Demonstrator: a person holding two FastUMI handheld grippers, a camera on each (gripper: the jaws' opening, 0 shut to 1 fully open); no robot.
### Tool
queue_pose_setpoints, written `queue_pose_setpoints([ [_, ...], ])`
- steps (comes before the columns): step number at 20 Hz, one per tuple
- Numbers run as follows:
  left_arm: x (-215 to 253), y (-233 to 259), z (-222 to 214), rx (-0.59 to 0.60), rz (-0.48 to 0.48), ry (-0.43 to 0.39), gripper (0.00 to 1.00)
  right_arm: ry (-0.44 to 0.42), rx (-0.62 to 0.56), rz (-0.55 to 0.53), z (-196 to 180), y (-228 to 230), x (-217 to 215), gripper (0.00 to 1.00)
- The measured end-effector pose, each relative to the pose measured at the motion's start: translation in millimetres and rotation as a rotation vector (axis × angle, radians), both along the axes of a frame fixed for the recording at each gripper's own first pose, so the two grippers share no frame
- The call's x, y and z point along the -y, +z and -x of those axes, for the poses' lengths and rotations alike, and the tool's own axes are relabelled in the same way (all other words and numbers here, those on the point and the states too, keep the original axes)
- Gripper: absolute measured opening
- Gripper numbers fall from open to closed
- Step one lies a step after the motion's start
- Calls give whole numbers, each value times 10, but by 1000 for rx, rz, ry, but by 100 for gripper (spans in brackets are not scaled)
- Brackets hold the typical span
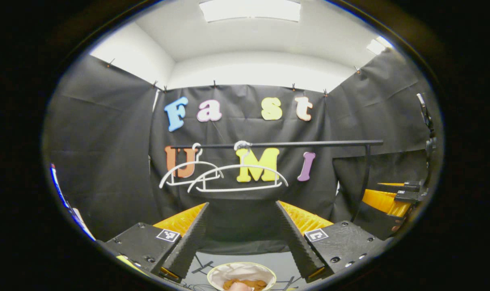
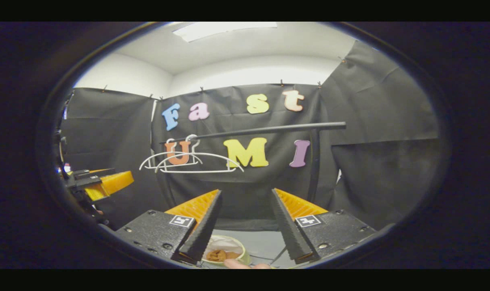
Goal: Grasp the clothes on the hanger with both hands and then place them into the laundry hamper below.
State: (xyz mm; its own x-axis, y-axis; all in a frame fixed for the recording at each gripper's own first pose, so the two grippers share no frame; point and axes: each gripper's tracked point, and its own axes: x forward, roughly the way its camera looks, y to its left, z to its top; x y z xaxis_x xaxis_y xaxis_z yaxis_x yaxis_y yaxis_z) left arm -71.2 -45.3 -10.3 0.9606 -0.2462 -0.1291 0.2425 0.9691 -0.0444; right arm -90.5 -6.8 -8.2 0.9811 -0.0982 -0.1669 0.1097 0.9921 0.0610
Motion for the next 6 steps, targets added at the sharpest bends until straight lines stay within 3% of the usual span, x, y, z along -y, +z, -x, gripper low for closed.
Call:
queue_pose_setpoints([
  [6,-152,263,243,73,51,66,100,6,101,30,318,334,205,78],
])
